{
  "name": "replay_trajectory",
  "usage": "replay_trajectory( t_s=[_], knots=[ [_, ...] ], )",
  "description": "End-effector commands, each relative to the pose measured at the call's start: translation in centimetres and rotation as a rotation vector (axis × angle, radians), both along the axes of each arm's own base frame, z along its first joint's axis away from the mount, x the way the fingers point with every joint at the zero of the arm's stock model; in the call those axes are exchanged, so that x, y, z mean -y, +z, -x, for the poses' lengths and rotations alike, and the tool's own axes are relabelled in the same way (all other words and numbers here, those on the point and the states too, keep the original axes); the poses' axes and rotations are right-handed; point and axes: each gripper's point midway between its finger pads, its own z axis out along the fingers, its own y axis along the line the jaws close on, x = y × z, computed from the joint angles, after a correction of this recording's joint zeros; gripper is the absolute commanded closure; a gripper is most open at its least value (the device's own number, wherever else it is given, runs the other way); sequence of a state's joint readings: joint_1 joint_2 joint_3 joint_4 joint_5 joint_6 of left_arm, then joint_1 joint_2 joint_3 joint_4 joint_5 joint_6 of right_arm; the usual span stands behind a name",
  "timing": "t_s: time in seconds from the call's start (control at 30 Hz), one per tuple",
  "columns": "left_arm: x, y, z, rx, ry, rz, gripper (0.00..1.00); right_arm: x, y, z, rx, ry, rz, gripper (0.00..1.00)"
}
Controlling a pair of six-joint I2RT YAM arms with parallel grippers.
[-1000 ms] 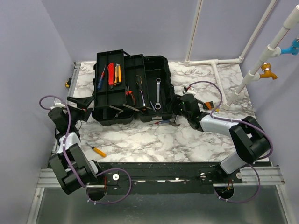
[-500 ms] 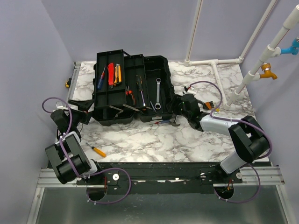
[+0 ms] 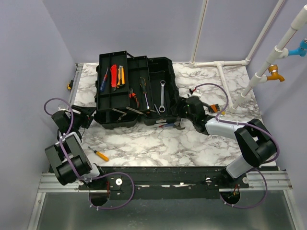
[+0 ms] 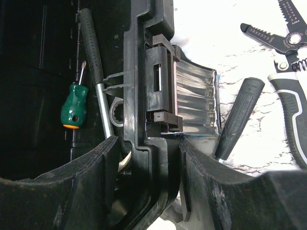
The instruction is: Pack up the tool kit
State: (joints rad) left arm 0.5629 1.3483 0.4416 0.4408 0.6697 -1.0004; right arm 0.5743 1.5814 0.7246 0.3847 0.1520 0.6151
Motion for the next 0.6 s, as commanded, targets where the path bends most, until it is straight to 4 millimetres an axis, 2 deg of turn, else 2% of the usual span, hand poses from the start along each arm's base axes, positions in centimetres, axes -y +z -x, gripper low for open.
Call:
replay_trajectory(
  t_s=[0.0, 0.17, 0.23, 0.33, 0.37, 0.53, 0.57],
  knots=[
    [-0.1, -0.7, -0.8, -0.015, -0.047, -0.076, 0.39, -0.1, -0.9, 0.3, -0.013, 0.015, 0.011, 0.46],
    [2.5, -0.4, -1.9, -0.006, -0.174, -0.129, 0.41, -0.4, -1.0, 0.4, -0.017, 0.025, 0.008, 0.5],
    [2.8, -0.5, -2.1, -0.017, -0.185, -0.152, 0.42, -0.4, -1.1, 0.4, -0.019, 0.027, 0.008, 0.51],
    [2.9, -0.7, -2.2, -0.045, -0.188, -0.218, 0.48, -0.3, -1.2, 0.4, -0.02, 0.026, 0.011, 0.52],
    [3.0, -0.7, -2.3, -0.052, -0.196, -0.249, 0.53, -0.3, -1.2, 0.4, -0.02, 0.026, 0.012, 0.53],
    [3.0, -0.7, -2.3, -0.093, -0.188, -0.378, 0.93, -0.3, -1.3, 0.4, -0.023, 0.026, 0.015, 0.53],
    [2.9, -0.5, -2.3, -0.096, -0.179, -0.395, 0.99, -0.4, -1.2, 0.4, -0.021, 0.028, 0.013, 0.53]
  ],
)
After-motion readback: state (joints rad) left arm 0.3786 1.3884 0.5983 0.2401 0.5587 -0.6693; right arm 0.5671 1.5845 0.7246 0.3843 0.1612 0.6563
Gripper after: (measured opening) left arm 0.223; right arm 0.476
